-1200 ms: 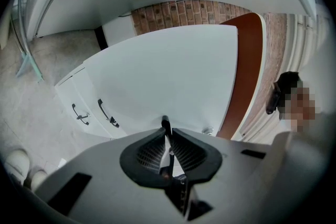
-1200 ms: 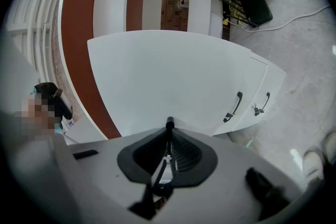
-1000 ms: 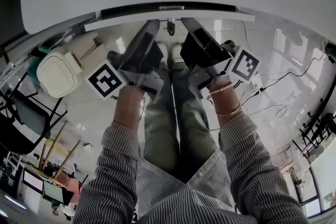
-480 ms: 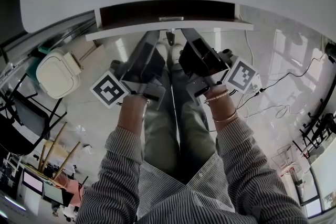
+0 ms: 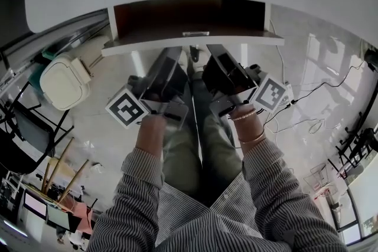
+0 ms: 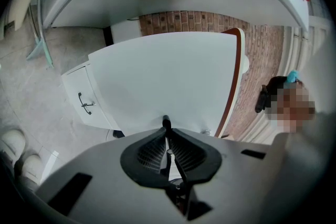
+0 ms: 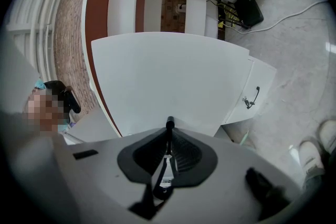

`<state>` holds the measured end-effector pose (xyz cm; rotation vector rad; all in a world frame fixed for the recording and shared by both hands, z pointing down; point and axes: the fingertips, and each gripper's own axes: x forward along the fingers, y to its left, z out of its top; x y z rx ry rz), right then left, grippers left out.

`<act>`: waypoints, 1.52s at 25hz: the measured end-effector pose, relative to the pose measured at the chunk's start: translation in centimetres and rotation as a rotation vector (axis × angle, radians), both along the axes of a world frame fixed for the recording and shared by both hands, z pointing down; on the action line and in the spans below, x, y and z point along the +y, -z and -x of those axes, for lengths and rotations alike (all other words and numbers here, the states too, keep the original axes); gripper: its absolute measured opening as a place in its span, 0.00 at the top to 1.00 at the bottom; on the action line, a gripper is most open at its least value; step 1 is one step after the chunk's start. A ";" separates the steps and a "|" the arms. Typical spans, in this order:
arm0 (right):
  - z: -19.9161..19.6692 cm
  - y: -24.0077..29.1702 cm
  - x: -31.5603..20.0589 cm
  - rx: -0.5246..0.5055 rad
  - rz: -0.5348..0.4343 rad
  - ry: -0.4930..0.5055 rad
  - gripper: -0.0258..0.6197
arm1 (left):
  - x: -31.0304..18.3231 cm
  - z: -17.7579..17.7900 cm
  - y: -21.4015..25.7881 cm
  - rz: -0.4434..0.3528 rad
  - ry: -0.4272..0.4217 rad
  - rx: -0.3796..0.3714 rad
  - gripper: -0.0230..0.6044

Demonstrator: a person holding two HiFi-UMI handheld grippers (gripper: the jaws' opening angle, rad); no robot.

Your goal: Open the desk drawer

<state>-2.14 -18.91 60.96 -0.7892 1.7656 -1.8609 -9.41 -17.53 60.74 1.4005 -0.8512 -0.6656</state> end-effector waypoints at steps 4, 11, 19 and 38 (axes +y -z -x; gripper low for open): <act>-0.2 0.1 1.3 -0.005 0.014 -0.005 0.90 | 1.4 -0.2 0.1 0.022 -0.007 0.010 0.90; -0.7 0.7 2.7 -0.004 0.028 -0.022 0.90 | 2.7 -0.6 0.7 0.039 -0.011 0.014 0.90; -0.4 -0.1 3.7 -0.008 0.064 -0.043 0.90 | 3.7 -0.3 -0.1 0.077 0.031 0.048 0.90; -0.6 -0.2 6.3 -0.020 0.085 -0.058 0.90 | 6.2 -0.4 -0.1 0.093 0.043 0.053 0.90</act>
